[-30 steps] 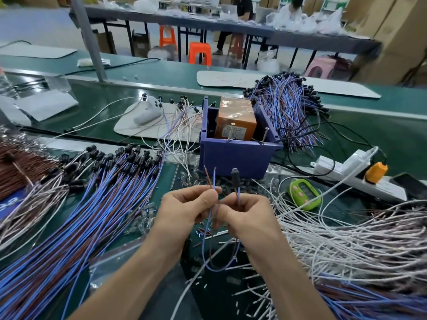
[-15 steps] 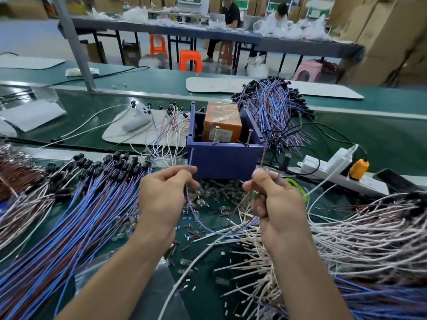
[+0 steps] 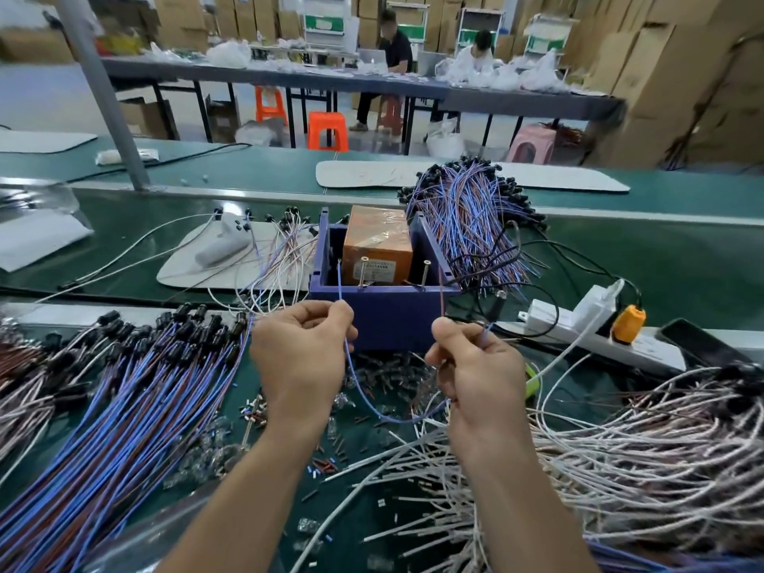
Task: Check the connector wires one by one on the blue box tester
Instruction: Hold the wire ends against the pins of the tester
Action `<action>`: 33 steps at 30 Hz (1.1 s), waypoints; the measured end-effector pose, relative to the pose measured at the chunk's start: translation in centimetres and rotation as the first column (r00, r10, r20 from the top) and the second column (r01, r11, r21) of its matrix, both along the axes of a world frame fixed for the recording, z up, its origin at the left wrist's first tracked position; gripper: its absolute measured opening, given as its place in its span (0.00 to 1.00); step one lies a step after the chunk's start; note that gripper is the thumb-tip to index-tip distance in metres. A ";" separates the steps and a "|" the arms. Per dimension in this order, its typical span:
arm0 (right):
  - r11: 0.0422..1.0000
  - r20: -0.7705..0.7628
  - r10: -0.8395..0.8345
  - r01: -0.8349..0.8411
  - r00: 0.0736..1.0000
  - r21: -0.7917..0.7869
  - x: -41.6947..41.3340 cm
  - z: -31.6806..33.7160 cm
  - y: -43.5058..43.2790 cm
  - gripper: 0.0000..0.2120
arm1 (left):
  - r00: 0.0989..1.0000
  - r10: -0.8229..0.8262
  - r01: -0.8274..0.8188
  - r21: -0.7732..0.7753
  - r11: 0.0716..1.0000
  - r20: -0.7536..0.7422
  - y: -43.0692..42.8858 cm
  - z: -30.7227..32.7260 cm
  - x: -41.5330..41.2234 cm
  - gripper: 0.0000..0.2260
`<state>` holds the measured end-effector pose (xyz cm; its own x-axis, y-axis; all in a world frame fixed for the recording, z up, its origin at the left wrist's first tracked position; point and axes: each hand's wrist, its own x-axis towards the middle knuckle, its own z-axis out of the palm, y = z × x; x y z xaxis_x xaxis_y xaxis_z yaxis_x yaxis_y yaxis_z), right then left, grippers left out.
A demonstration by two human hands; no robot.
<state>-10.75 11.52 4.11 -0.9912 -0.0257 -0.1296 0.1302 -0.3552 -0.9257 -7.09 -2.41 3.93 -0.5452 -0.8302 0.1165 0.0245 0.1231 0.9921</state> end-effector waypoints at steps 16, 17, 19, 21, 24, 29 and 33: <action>1.000 0.066 -0.006 0.005 0.998 0.021 -0.7 -1.3 0.9 0.13 | 0.993 -0.115 0.110 -0.179 0.978 -0.016 0.4 -0.7 0.8 0.10; 1.000 0.065 -0.001 -0.001 0.998 0.024 -0.7 -1.3 0.9 0.12 | 0.992 -0.124 0.118 -0.177 0.977 -0.023 0.4 -0.7 0.8 0.10; 1.000 0.058 0.008 -0.009 0.998 0.027 -0.8 -1.4 0.9 0.11 | 0.991 -0.136 0.130 -0.192 0.973 -0.019 0.3 -0.7 0.8 0.09; 1.000 0.046 0.014 -0.015 0.999 0.016 -0.9 -1.5 0.9 0.11 | 0.990 -0.141 0.136 -0.205 0.969 -0.009 0.2 -0.8 0.8 0.07; 1.000 0.028 0.019 -0.019 0.999 0.013 -0.9 -1.6 0.9 0.12 | 0.989 -0.147 0.143 -0.199 0.969 -0.006 0.2 -0.8 0.7 0.03; 1.000 0.017 0.016 -0.015 1.000 -0.003 -0.9 -1.7 0.7 0.13 | 0.989 -0.148 0.143 -0.228 0.963 -0.004 0.0 -1.0 0.8 0.07; 1.000 -0.008 0.005 -0.005 1.000 0.006 -0.8 -1.8 0.4 0.12 | 0.989 -0.151 0.146 -0.244 0.959 0.000 -0.1 -1.0 0.7 0.08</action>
